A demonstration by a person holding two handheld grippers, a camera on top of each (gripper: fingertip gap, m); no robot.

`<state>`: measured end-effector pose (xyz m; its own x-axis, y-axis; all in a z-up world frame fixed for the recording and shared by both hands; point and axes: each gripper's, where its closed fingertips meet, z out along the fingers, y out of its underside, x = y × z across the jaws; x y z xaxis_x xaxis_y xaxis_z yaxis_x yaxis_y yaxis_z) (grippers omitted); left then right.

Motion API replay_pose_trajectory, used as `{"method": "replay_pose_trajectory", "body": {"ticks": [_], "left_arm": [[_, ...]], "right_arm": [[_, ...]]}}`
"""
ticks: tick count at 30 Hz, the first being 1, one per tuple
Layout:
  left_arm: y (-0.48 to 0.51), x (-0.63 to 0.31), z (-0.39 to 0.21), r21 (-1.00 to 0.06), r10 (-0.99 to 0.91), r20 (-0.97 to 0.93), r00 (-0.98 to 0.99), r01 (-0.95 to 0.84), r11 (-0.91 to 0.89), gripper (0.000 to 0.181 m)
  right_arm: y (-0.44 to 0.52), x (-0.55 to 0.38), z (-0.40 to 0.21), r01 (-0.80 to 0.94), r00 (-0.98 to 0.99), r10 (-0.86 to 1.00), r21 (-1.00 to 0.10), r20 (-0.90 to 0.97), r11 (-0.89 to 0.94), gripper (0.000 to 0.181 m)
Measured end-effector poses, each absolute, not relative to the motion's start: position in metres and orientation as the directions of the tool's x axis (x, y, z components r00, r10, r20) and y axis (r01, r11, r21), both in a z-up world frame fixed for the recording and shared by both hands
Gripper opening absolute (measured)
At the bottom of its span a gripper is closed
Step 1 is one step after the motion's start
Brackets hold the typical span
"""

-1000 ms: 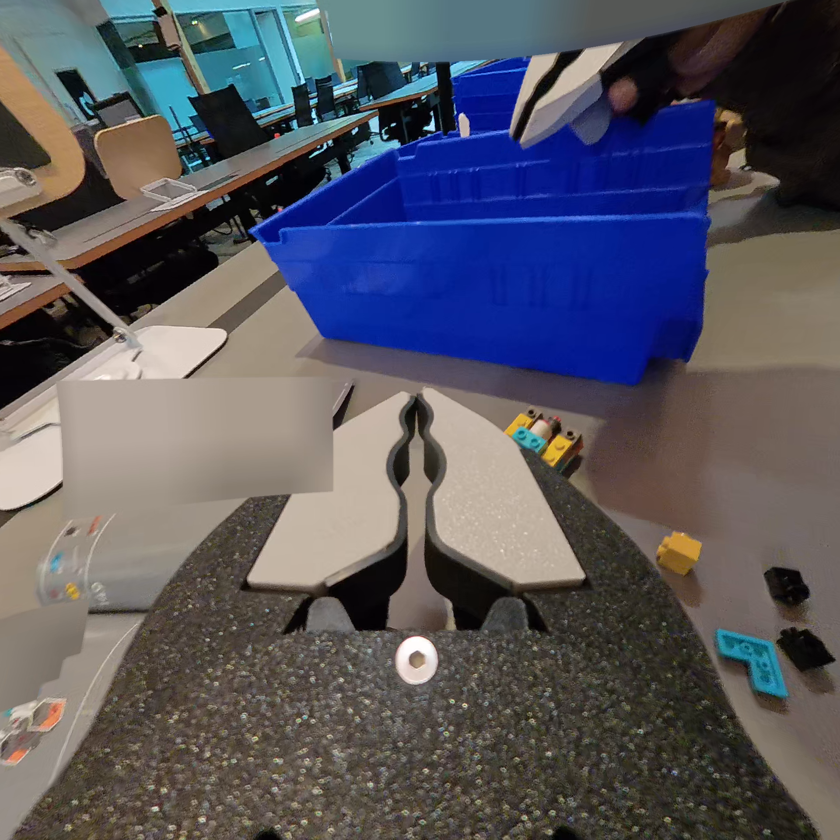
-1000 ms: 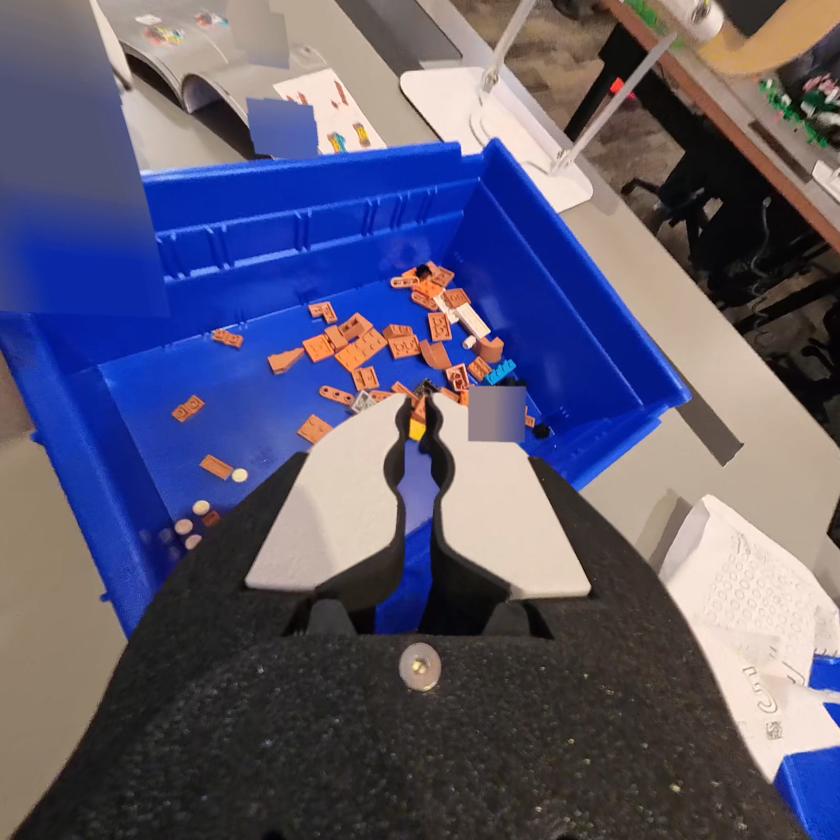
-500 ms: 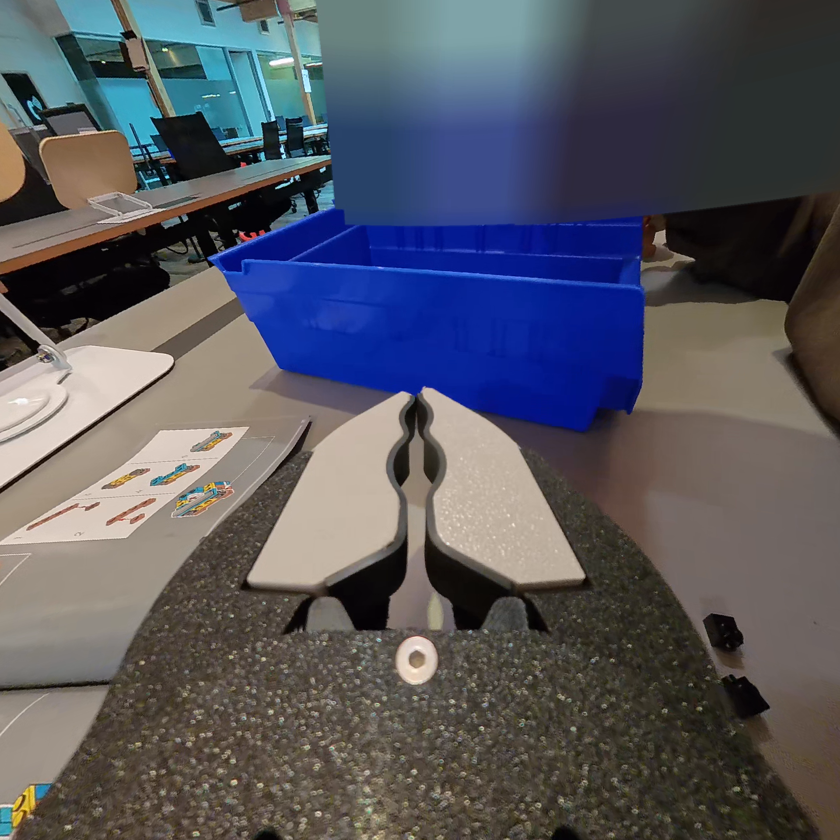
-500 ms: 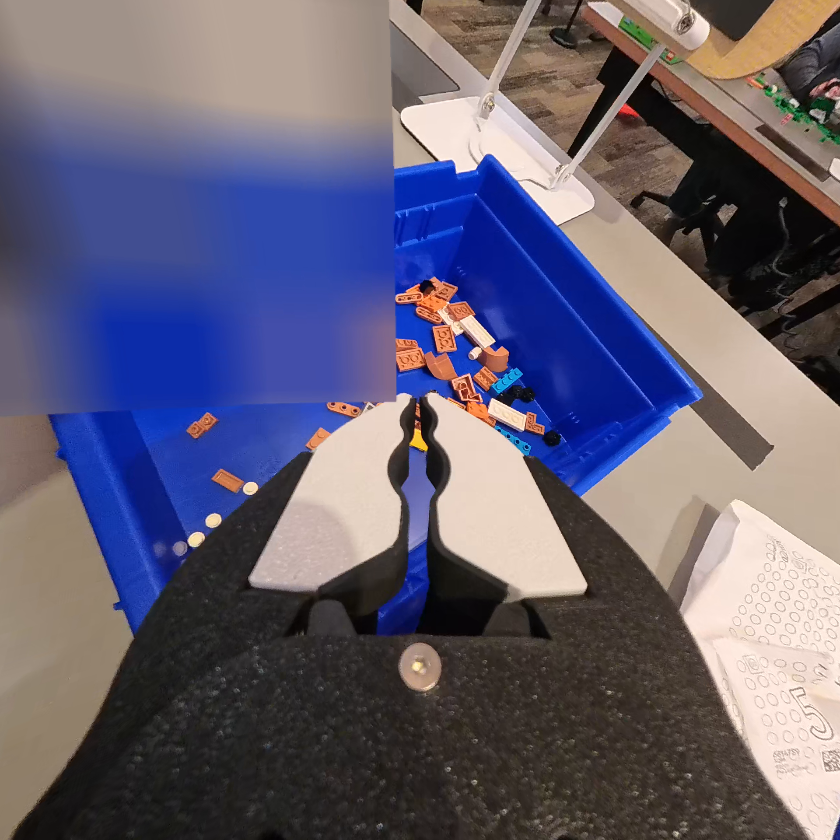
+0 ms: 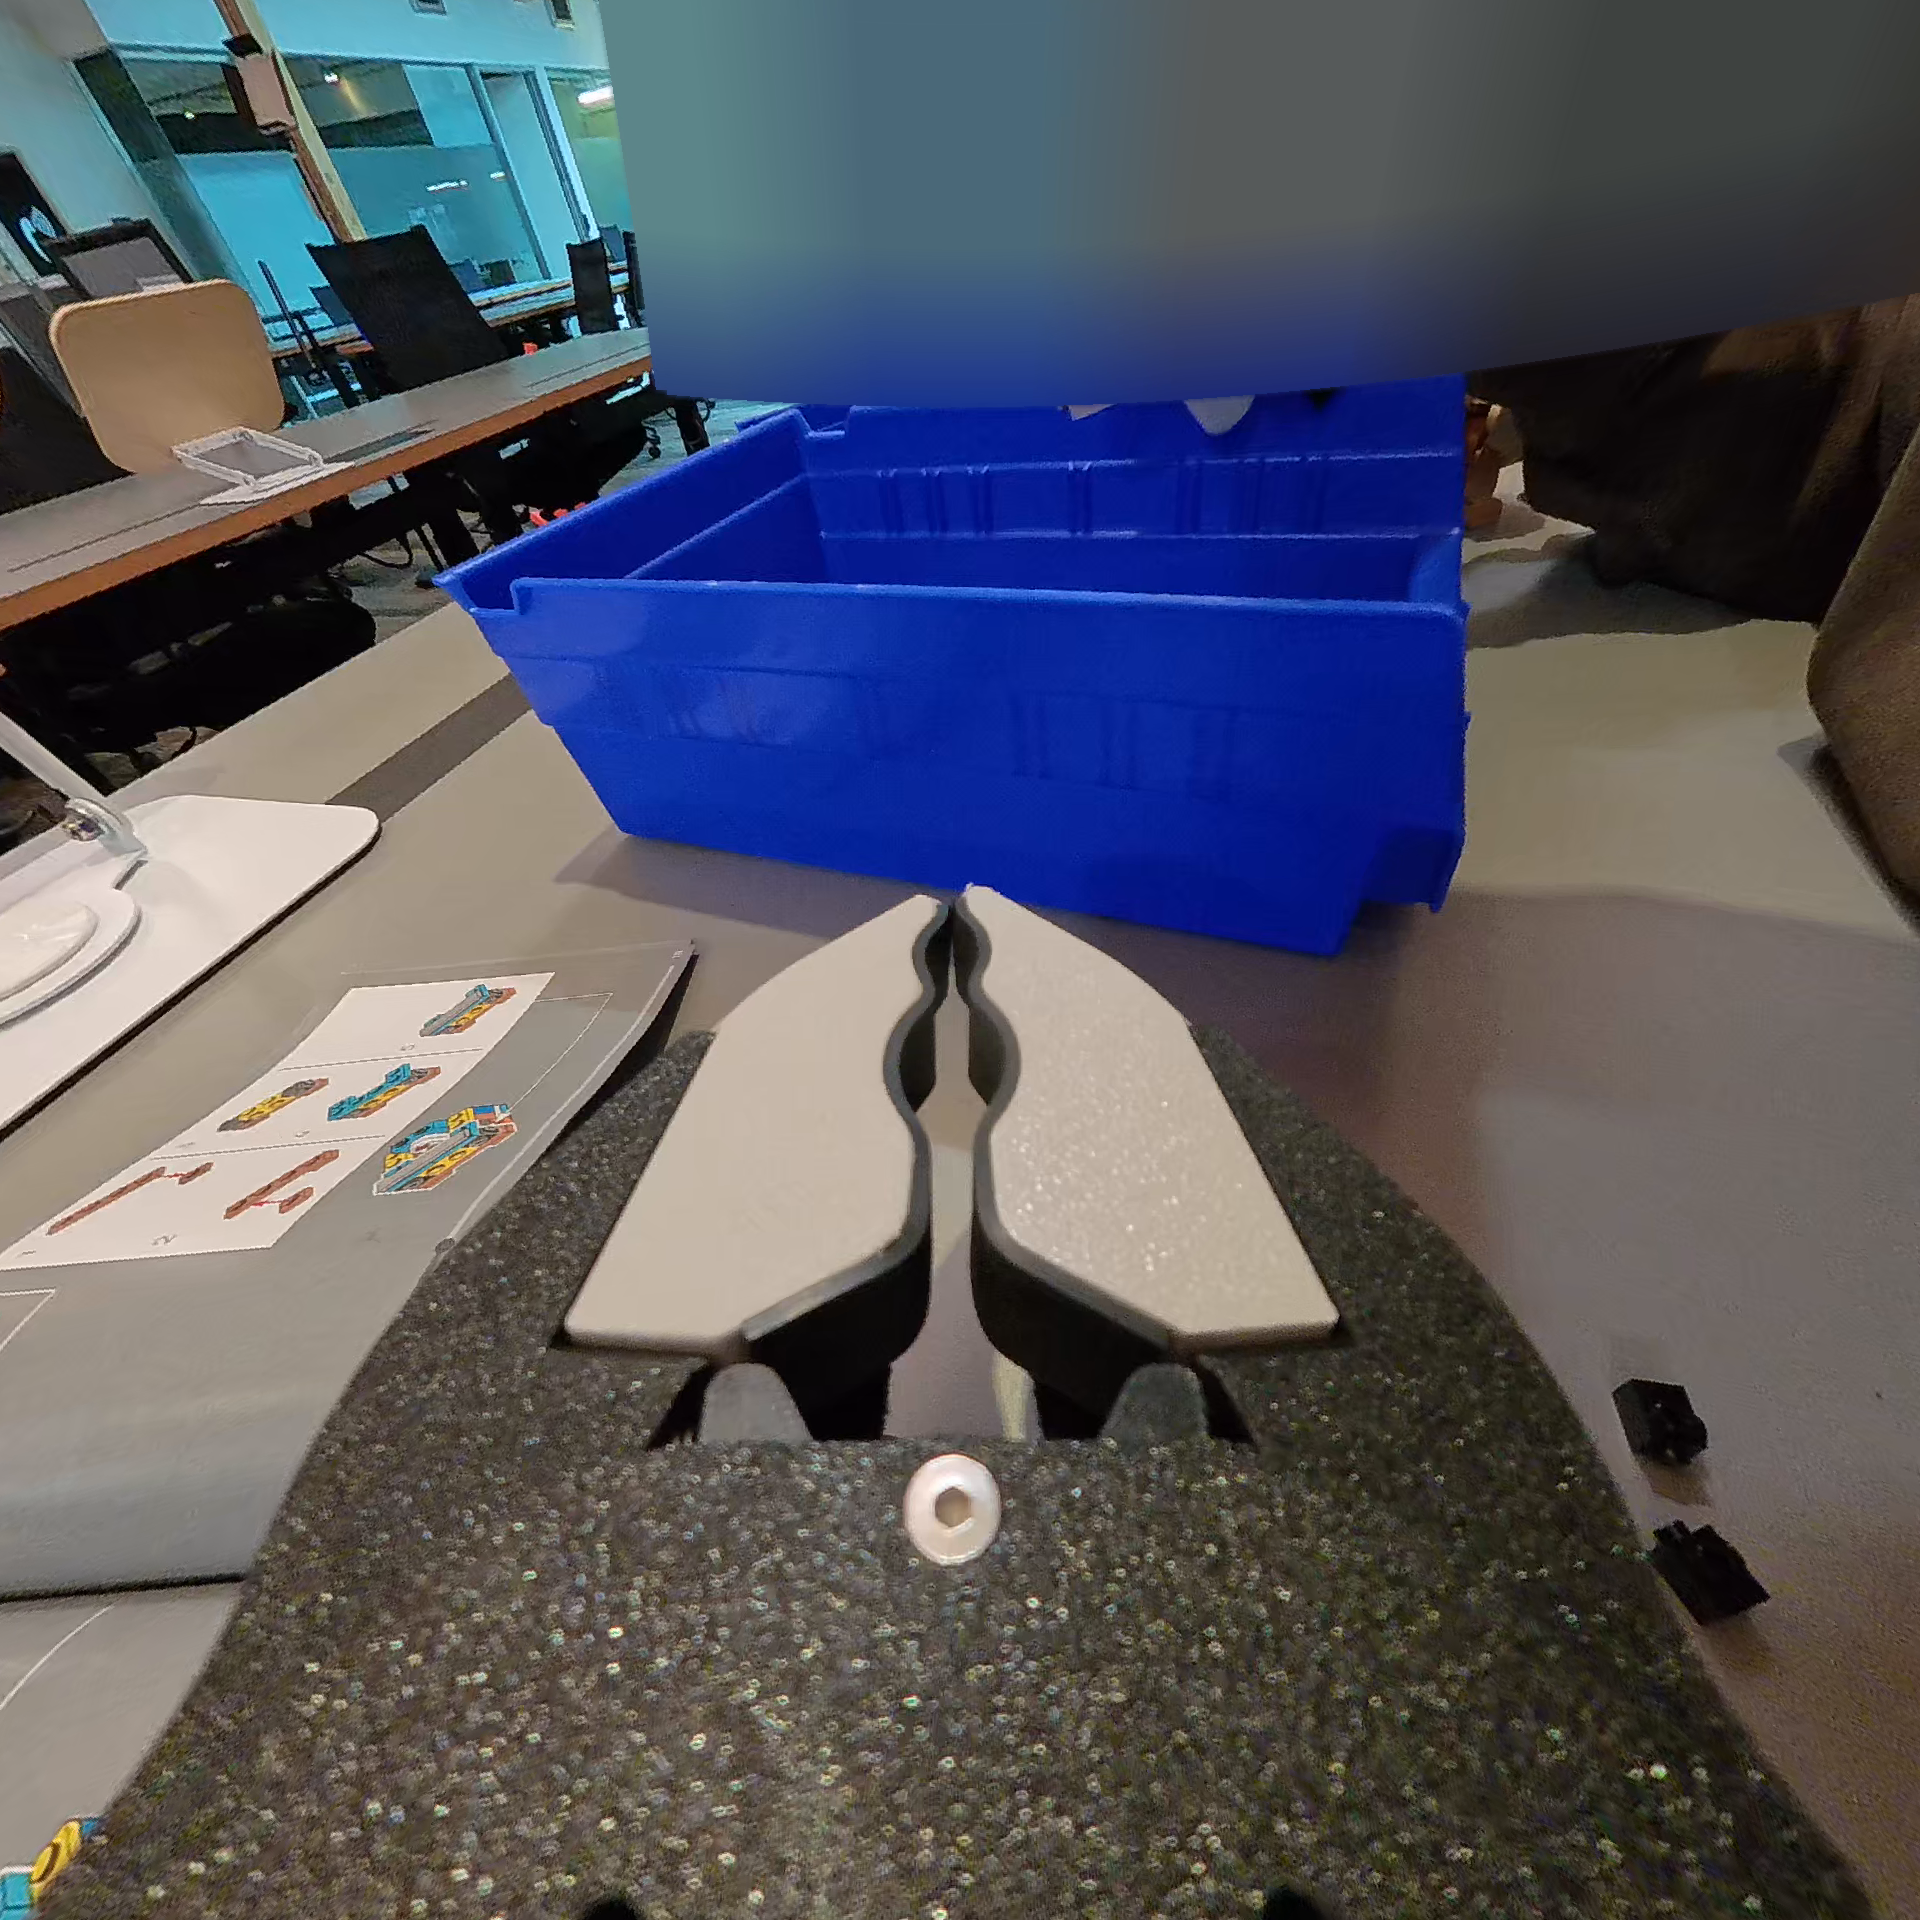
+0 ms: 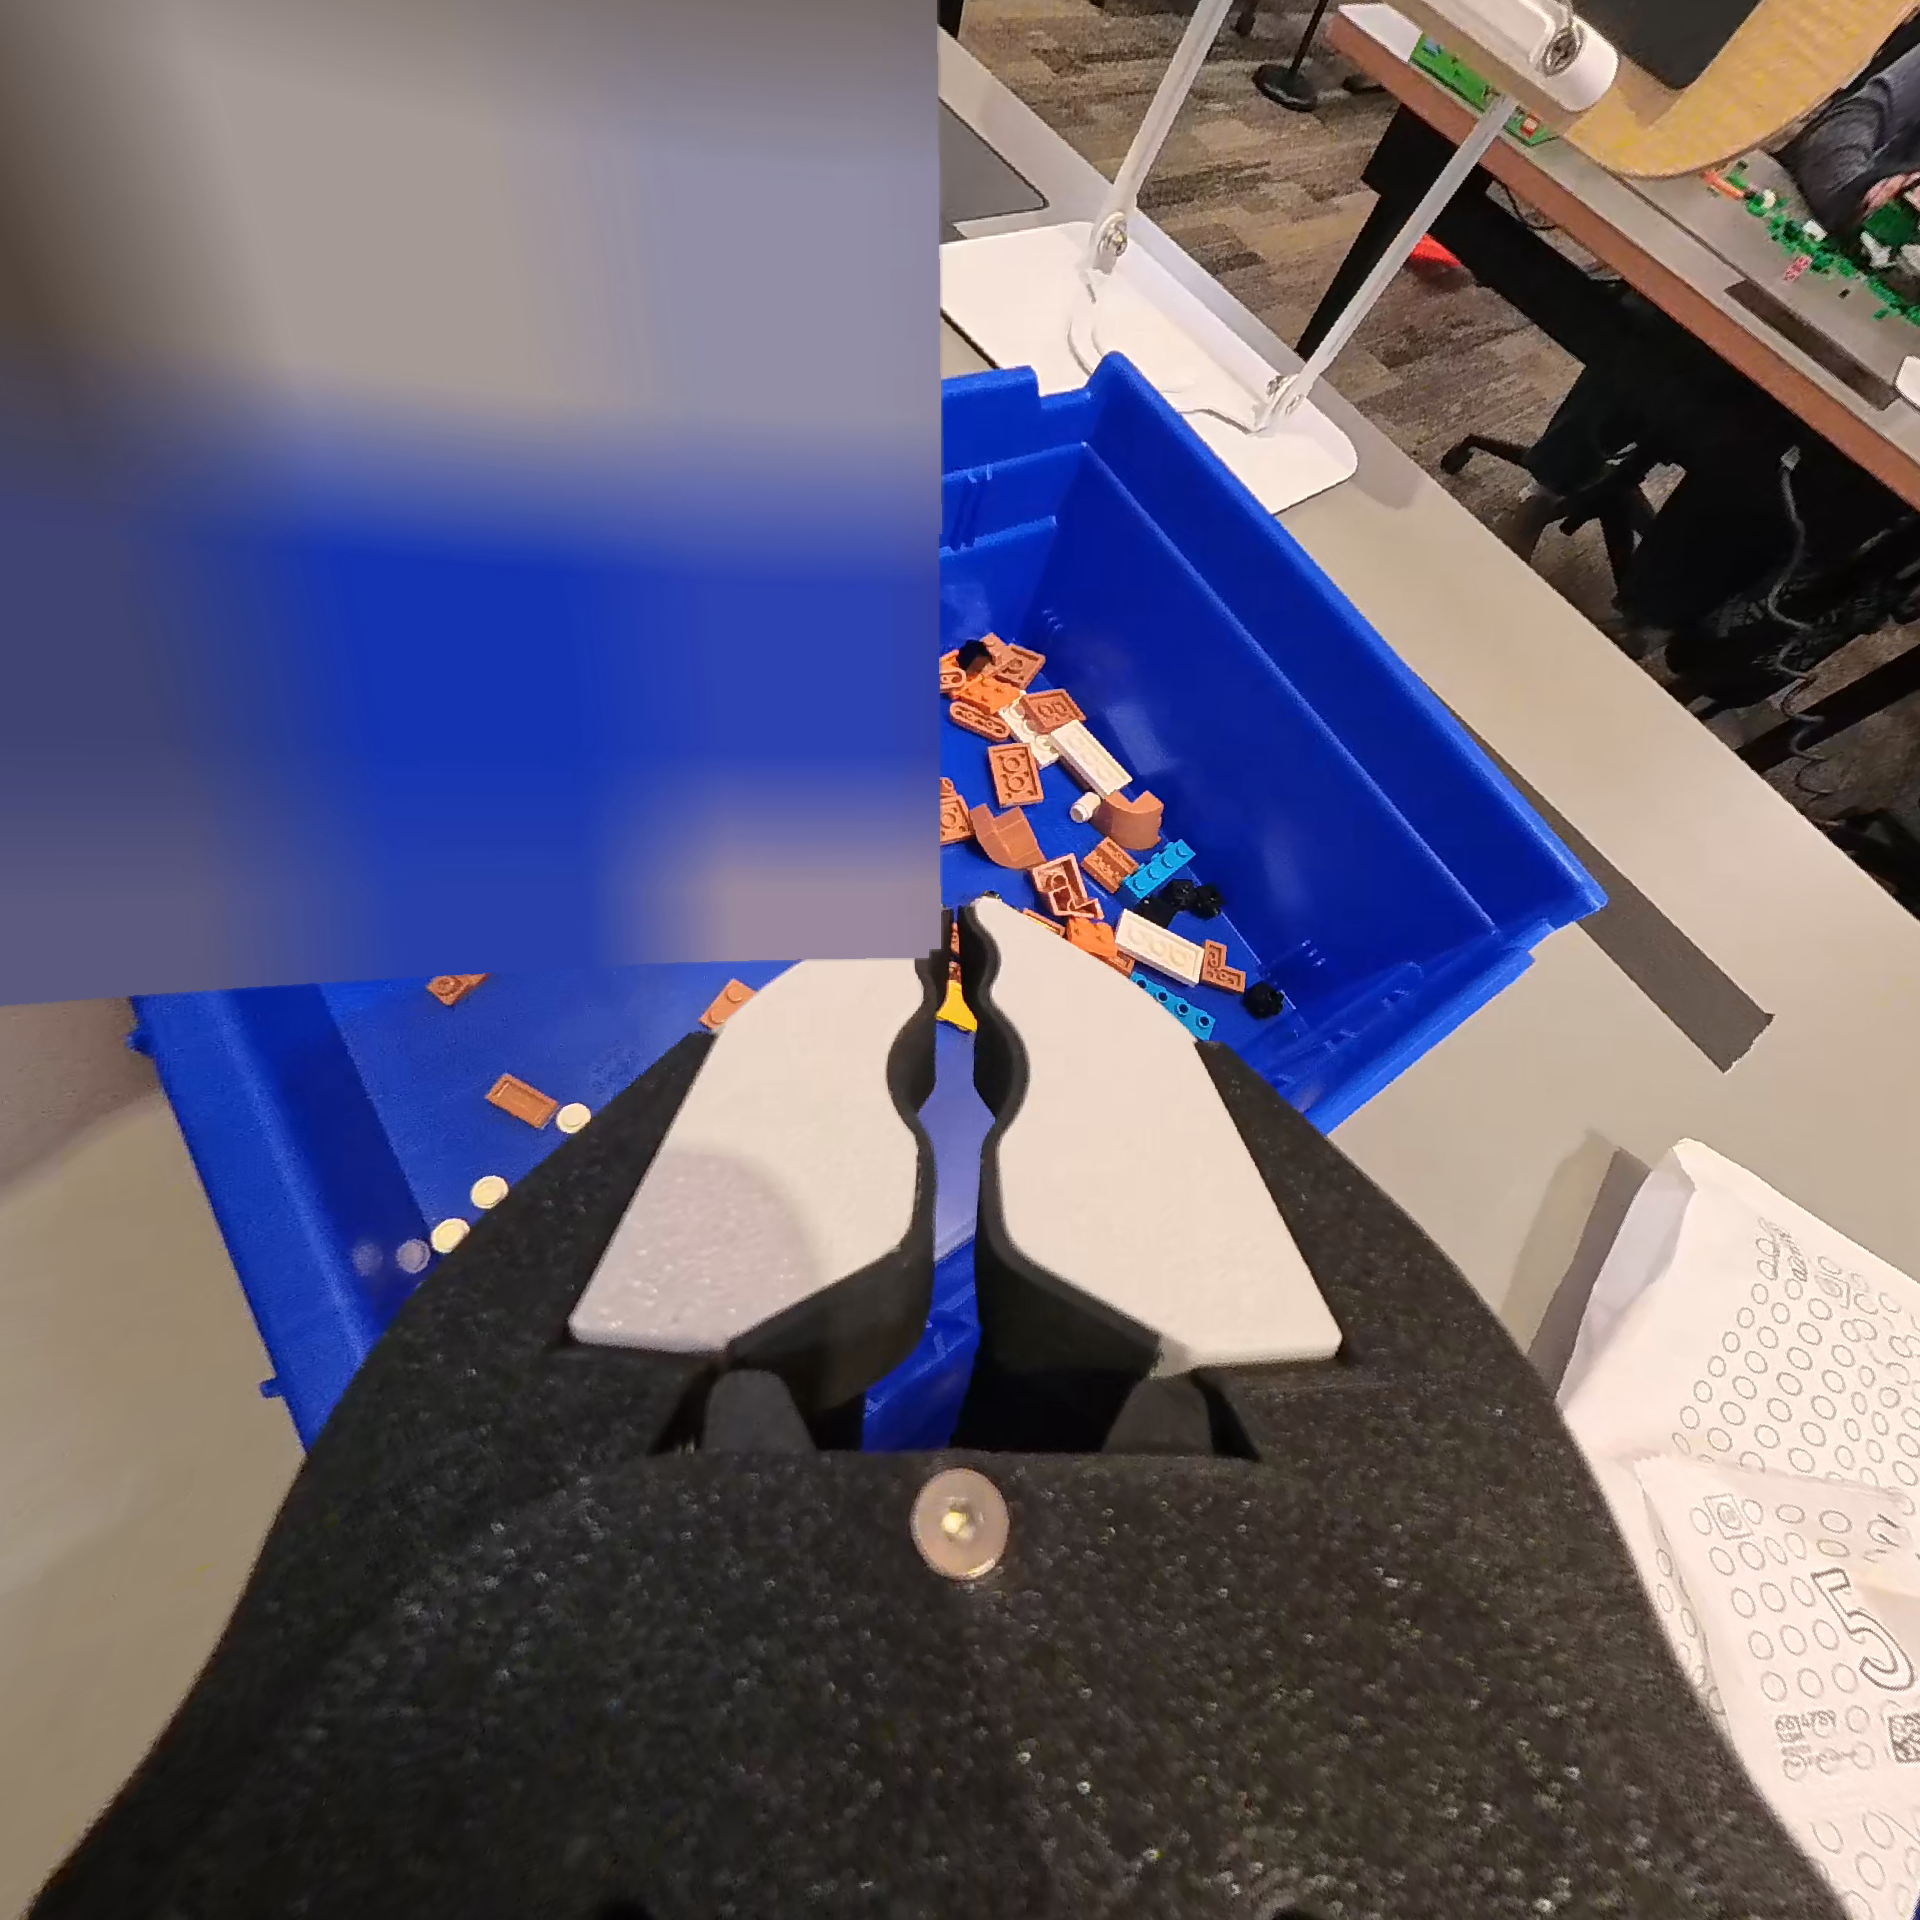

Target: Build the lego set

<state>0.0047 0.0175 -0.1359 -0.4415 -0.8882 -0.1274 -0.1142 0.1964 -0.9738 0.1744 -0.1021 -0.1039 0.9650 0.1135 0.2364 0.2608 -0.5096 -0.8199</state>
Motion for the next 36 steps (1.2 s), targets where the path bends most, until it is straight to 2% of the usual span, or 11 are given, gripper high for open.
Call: {"method": "replay_pose_trajectory", "body": {"ticks": [11, 21, 31, 36], "left_arm": [[0.017, 0.004, -0.137, -0.972, -0.886, -0.138, -0.443, -0.113, 0.208, 0.0], [0.023, -0.012, -0.14, -0.966, -0.901, -0.127, -0.415, -0.154, 0.207, 0.0], [0.038, -0.015, -0.14, -0.973, -0.924, -0.039, -0.379, -0.197, 0.122, 0.0], [0.037, -0.016, -0.14, -0.973, -0.923, -0.04, -0.383, -0.194, 0.123, 0.0]], "right_arm": [[-0.102, 0.174, -0.105, 0.267, 0.963, 0.116, -0.809, 0.243, -0.524, 0.001], [-0.102, 0.173, -0.117, 0.301, 0.952, 0.145, -0.723, 0.271, -0.622, 0.002], [-0.108, 0.167, -0.135, 0.38, 0.921, 0.25, -0.555, 0.299, -0.74, 0.005], [-0.114, 0.167, -0.142, 0.52, 0.845, 0.396, -0.381, 0.36, -0.764, 0.009]]}}
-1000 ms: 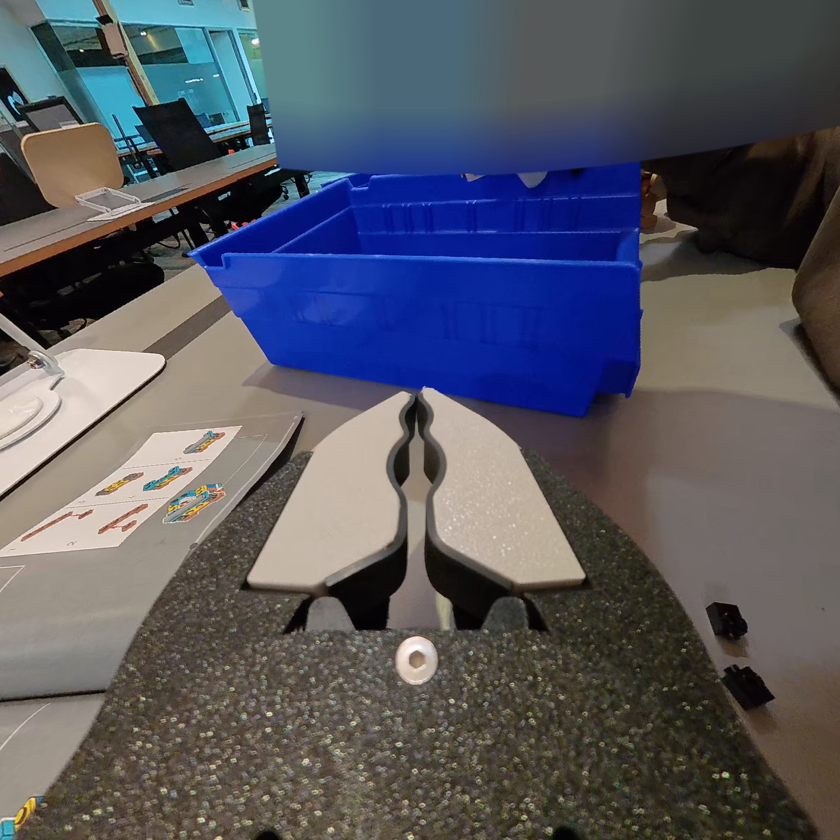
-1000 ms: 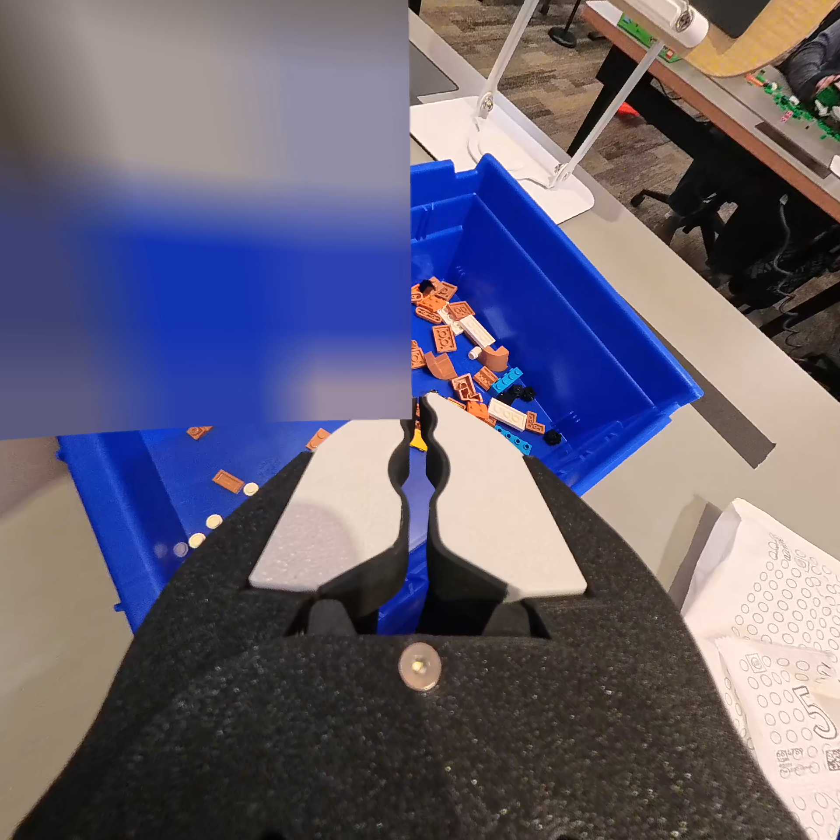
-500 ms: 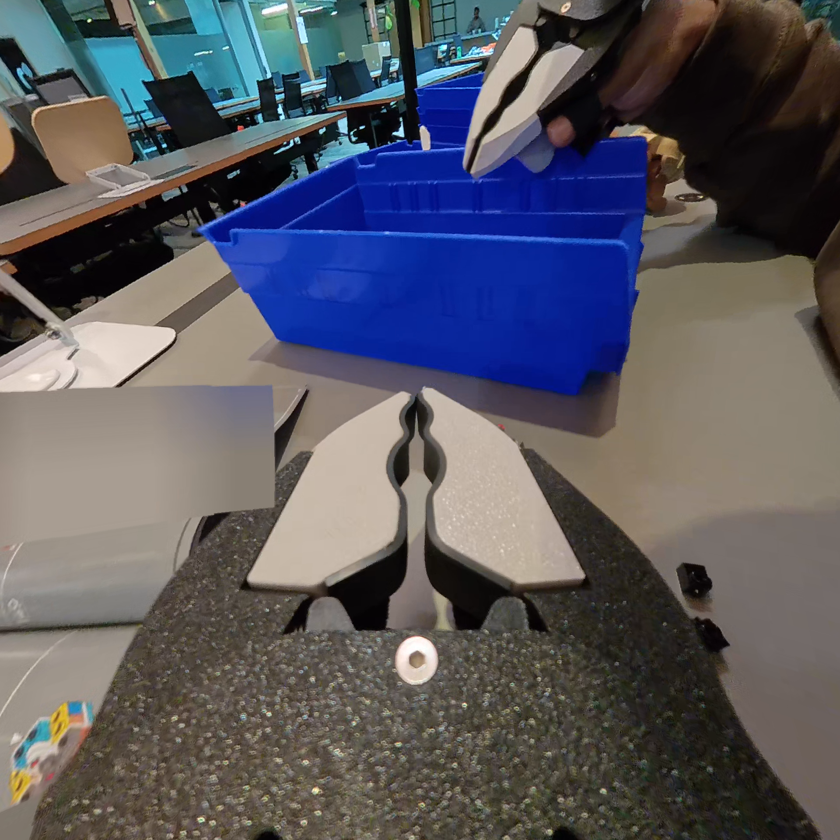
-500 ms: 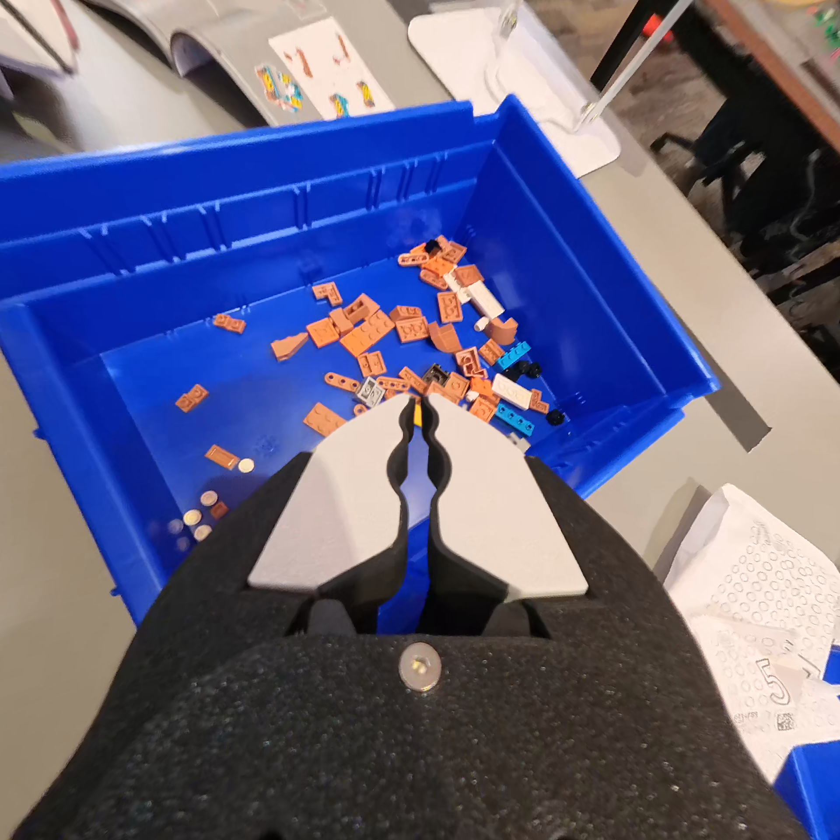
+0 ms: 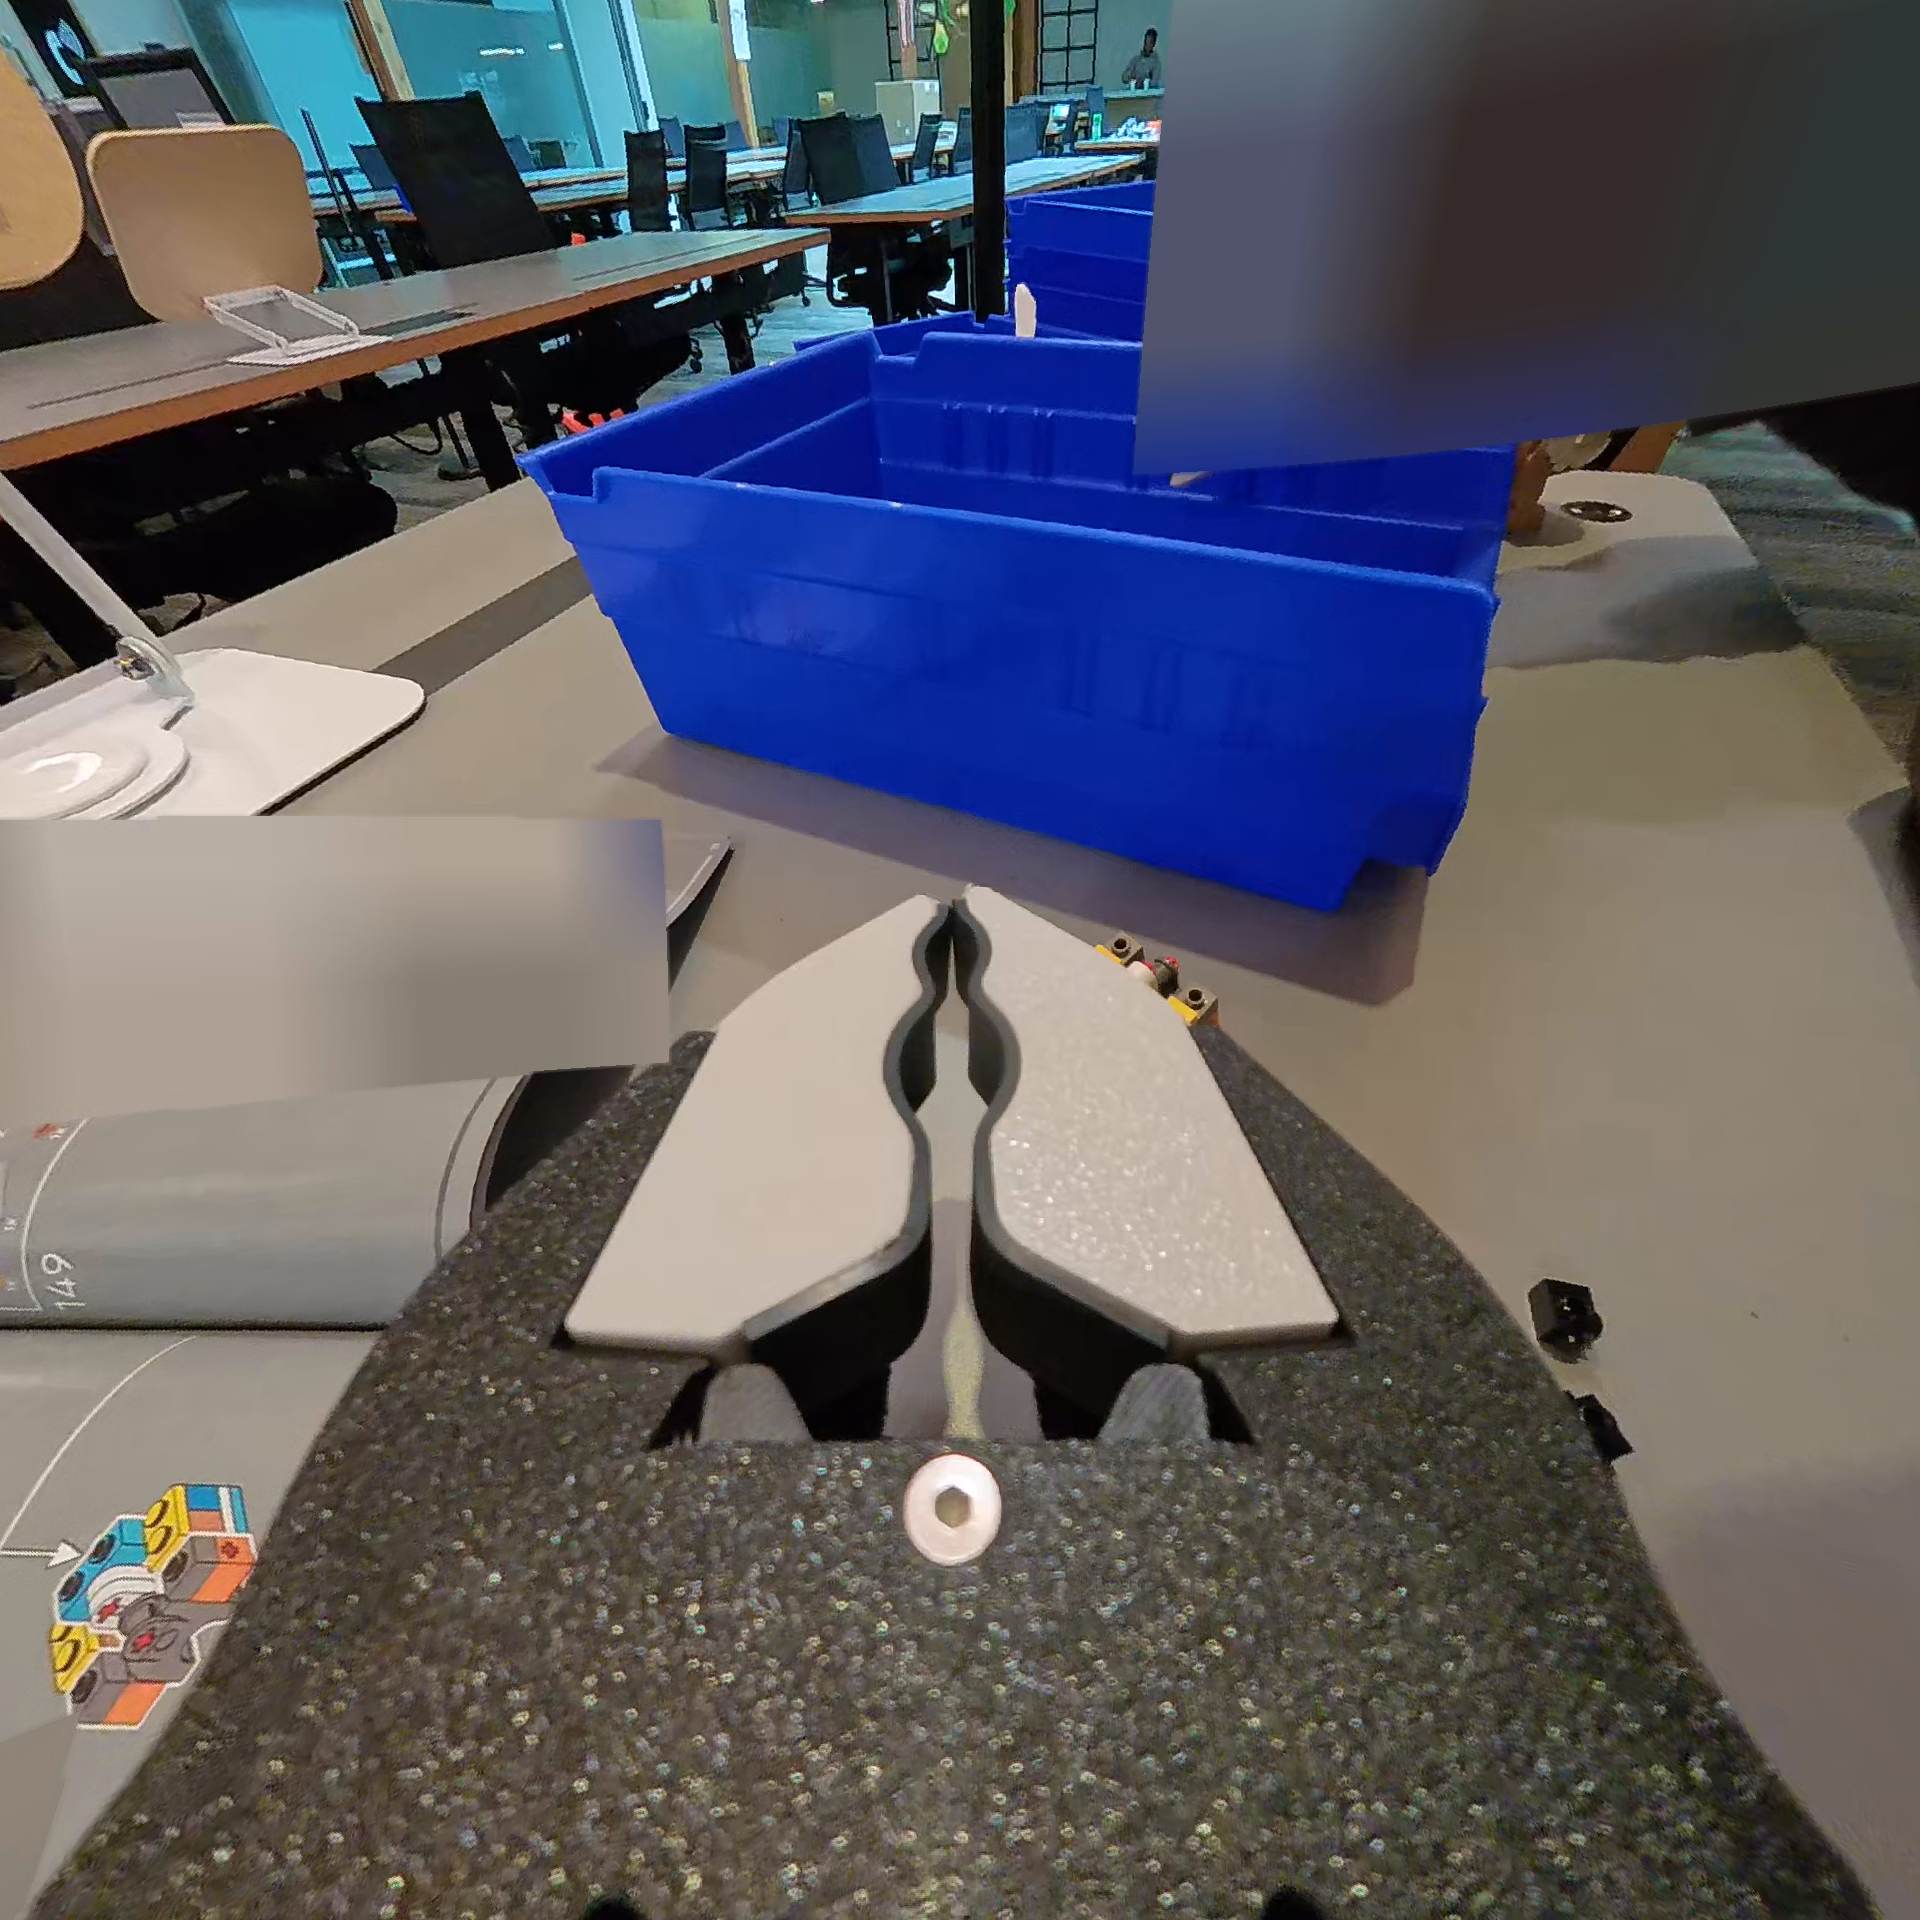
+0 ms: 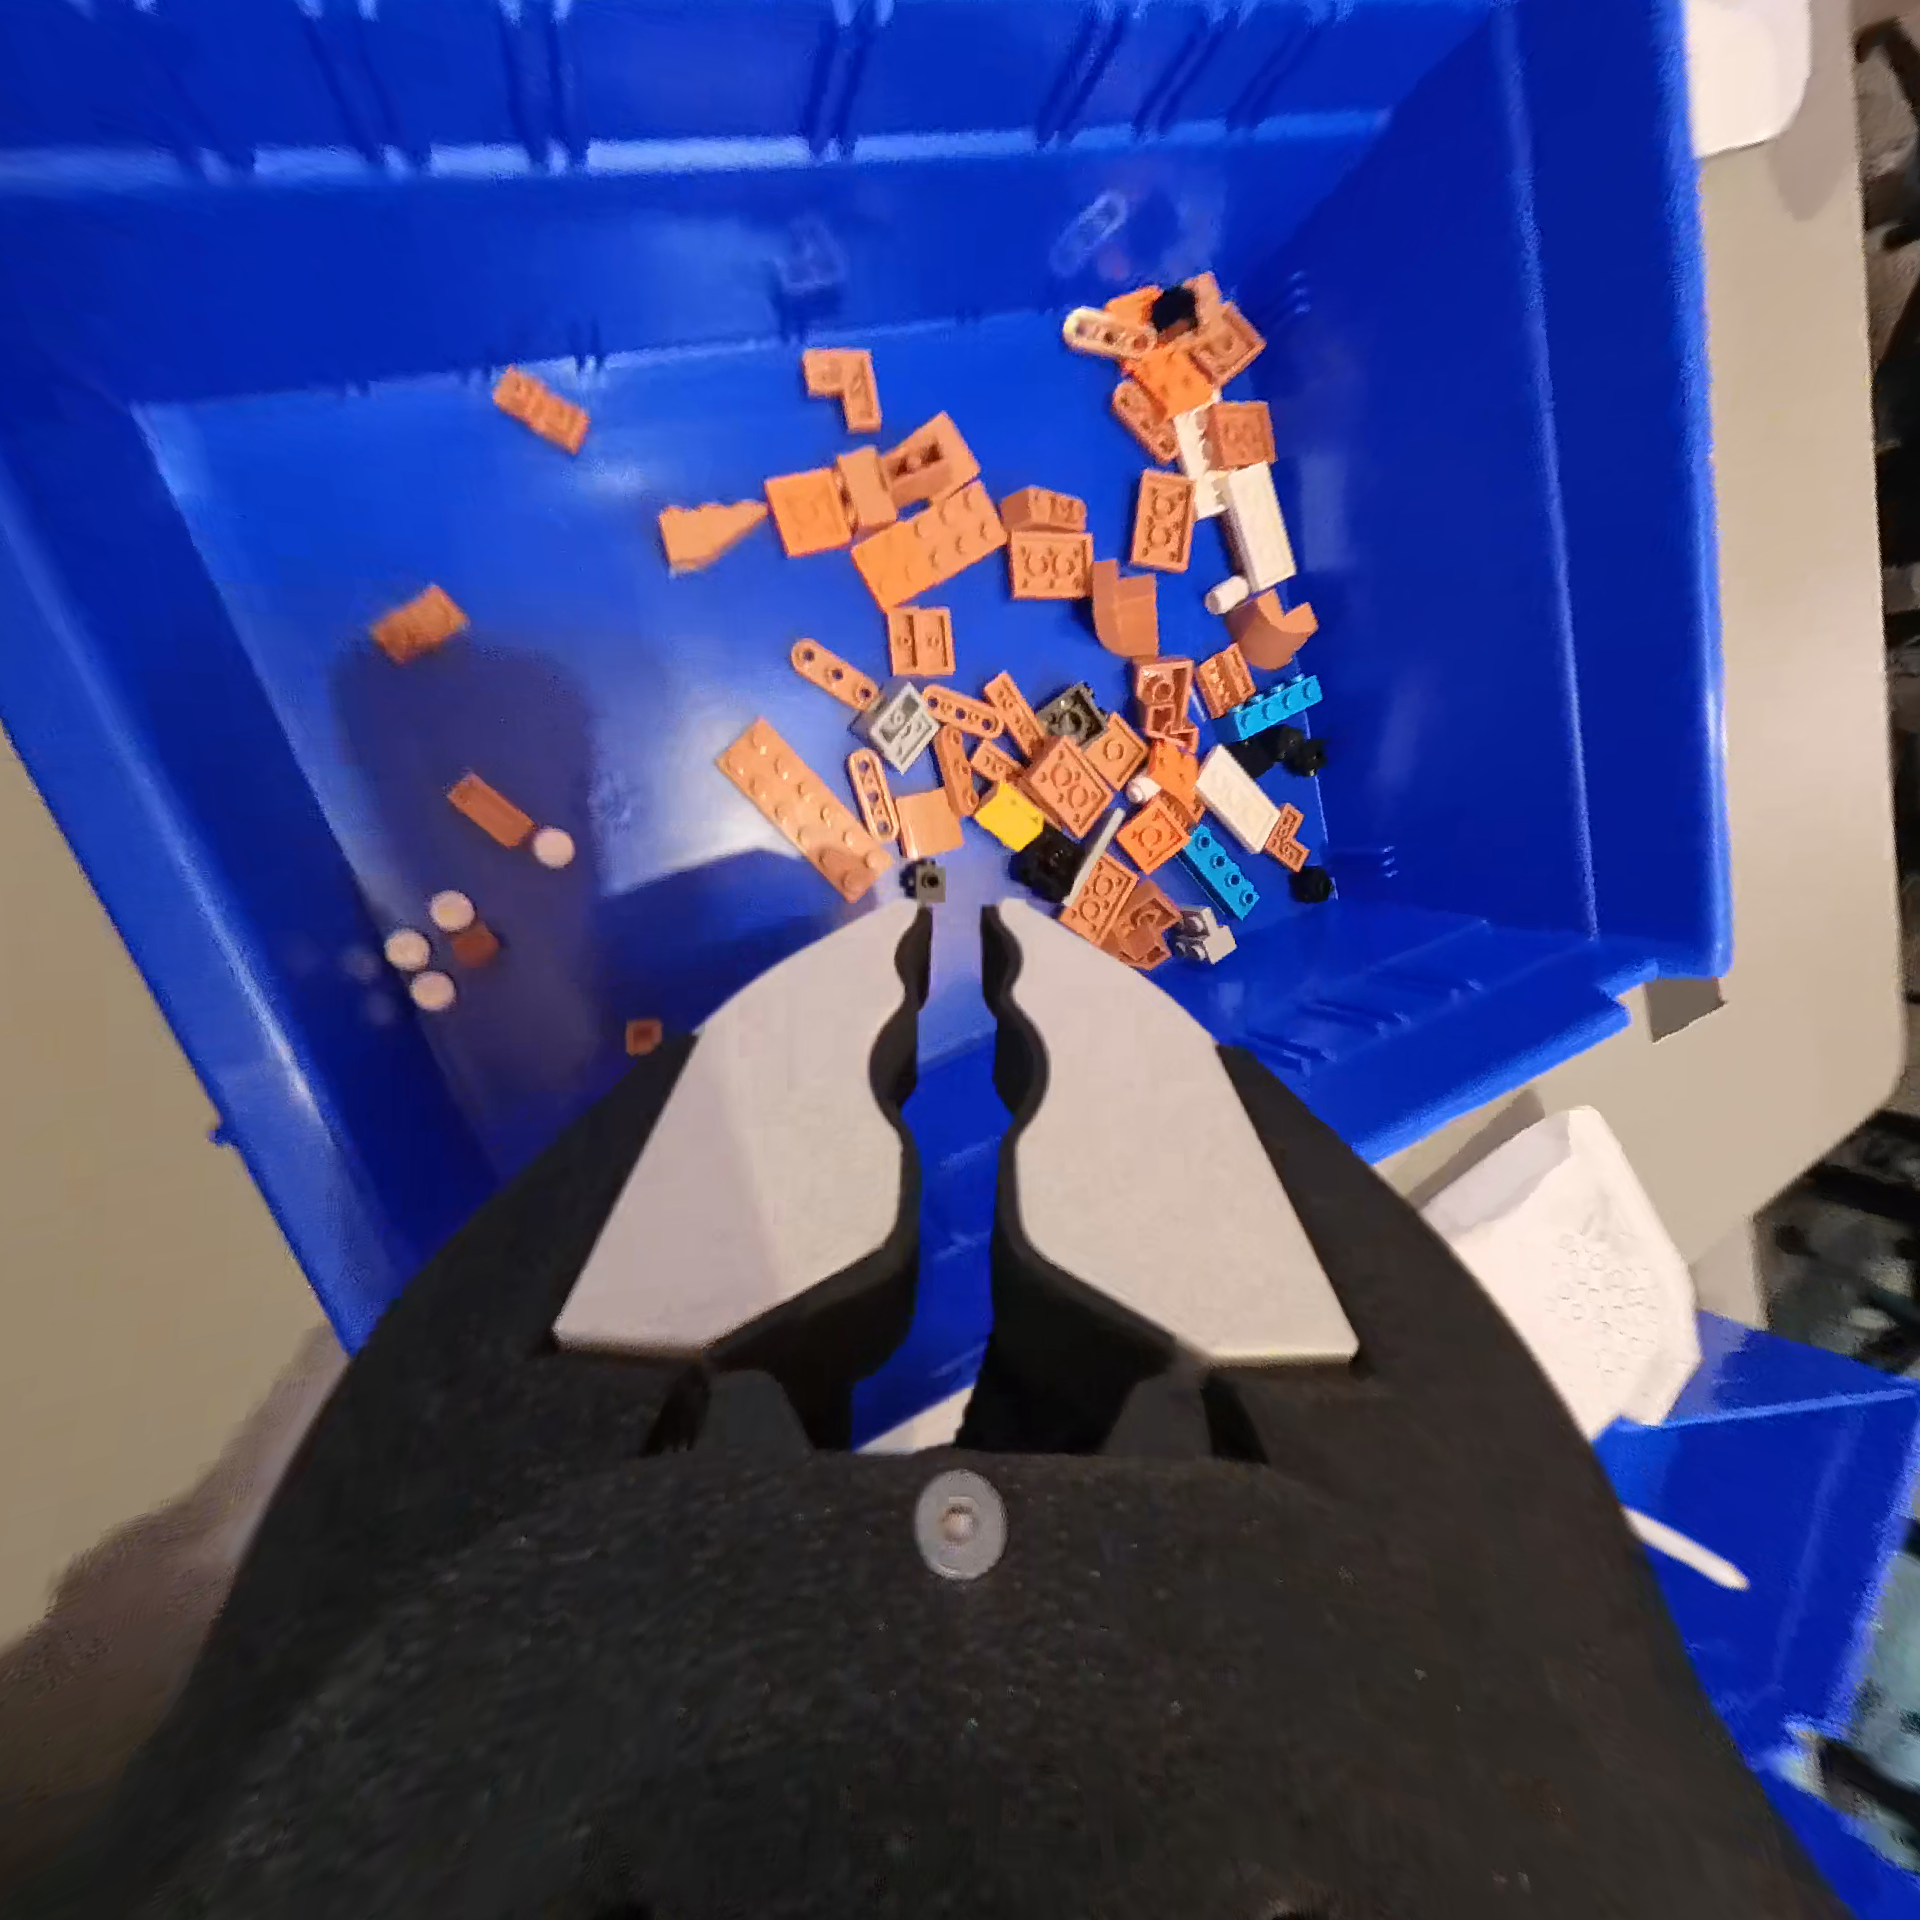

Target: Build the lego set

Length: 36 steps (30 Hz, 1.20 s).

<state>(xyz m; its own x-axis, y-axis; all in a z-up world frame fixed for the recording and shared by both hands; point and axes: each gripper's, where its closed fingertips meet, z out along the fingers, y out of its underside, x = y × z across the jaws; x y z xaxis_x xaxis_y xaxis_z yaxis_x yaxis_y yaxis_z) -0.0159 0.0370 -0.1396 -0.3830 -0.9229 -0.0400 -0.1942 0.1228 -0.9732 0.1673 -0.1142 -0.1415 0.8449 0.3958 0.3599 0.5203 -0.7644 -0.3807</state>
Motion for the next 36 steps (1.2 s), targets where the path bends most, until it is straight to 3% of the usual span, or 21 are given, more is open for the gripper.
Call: {"method": "replay_pose_trajectory", "body": {"ticks": [7, 13, 24, 36], "left_arm": [[0.035, -0.015, -0.142, -0.968, -0.922, -0.056, -0.384, -0.204, 0.143, 0.0], [0.035, -0.015, -0.142, -0.968, -0.922, -0.058, -0.383, -0.204, 0.146, 0.0], [0.035, -0.016, -0.143, -0.967, -0.92, -0.055, -0.387, -0.209, 0.146, 0.0], [0.033, -0.016, -0.145, -0.962, -0.918, -0.07, -0.39, -0.217, 0.166, 0.0]], "right_arm": [[-0.135, 0.147, -0.168, 0.767, 0.625, 0.747, -0.001, 0.226, -0.641, 0.016], [-0.154, 0.131, -0.19, 0.817, 0.548, 0.837, 0.203, 0.021, -0.54, 0.016], [-0.17, 0.126, -0.207, 0.749, 0.648, 0.751, 0.288, -0.126, -0.597, 0.015], [-0.168, 0.136, -0.208, 0.681, 0.689, 0.725, 0.35, -0.01, -0.643, 0.02]]}}
